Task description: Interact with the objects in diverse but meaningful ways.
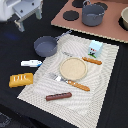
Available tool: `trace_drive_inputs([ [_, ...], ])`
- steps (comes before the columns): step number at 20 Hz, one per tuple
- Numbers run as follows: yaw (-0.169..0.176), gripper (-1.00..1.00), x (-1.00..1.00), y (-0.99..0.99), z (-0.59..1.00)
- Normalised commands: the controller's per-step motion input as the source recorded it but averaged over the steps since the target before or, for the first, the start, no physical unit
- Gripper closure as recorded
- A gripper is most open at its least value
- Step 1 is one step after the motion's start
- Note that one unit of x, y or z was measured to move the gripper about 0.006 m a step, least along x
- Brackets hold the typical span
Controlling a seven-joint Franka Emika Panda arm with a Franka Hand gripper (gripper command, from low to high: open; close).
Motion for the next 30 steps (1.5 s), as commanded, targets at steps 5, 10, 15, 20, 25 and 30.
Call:
trace_drive_inputs([
  [5, 0.094, -1.0, 0.0, -0.27, -0.27],
  [10, 0.129, -1.0, -0.08, -0.21, -0.34],
  [15, 0.111, -1.0, -0.06, -0.24, -0.32],
  [20, 0.057, -1.0, 0.01, -0.26, -0.27],
  [25, 0.012, -1.0, 0.13, -0.08, -0.32],
  [30, 0.0, -1.0, 0.14, -0.02, -0.4],
])
